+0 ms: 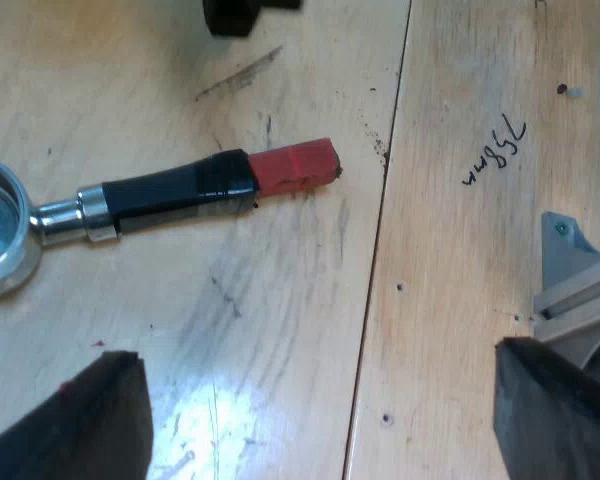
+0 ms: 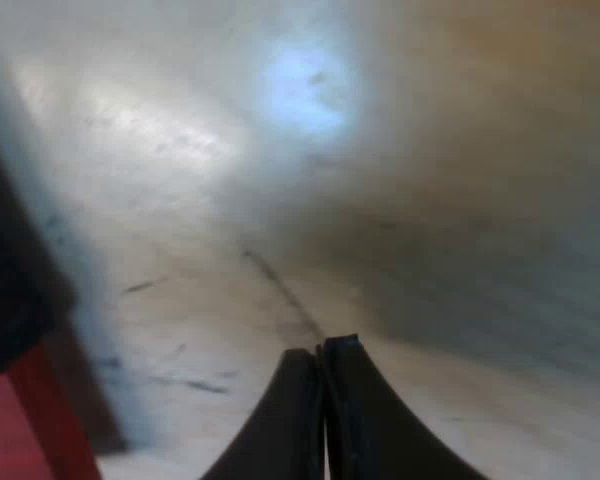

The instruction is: Put the handle in the coffee machine

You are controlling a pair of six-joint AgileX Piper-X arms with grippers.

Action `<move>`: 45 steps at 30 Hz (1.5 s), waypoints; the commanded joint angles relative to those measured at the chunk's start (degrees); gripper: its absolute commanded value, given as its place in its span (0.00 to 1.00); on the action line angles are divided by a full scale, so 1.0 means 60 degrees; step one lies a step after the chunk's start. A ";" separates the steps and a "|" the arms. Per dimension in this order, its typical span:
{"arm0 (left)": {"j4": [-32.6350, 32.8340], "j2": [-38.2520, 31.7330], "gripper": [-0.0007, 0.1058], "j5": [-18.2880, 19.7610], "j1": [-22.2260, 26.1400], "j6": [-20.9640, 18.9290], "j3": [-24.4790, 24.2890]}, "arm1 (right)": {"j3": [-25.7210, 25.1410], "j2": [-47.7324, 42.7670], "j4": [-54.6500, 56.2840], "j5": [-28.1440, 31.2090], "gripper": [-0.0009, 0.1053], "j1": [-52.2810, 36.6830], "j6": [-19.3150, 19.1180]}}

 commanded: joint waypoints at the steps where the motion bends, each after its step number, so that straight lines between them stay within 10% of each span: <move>1: -0.0022 -0.0012 0.68 -0.0113 -0.0033 0.0022 0.0040 | 0.0003 0.0393 -0.0226 -0.0021 0.01 0.0577 0.0357; 22: -0.0306 -0.0012 0.68 -0.1308 0.0019 0.0022 0.0196 | -0.0037 0.1831 -0.2423 -0.0499 0.01 0.2916 0.2614; 45: 0.0016 -0.0432 0.68 -0.1685 0.1549 -0.0055 0.0173 | -0.0086 0.3322 -0.8767 -0.1224 0.01 0.3539 0.5833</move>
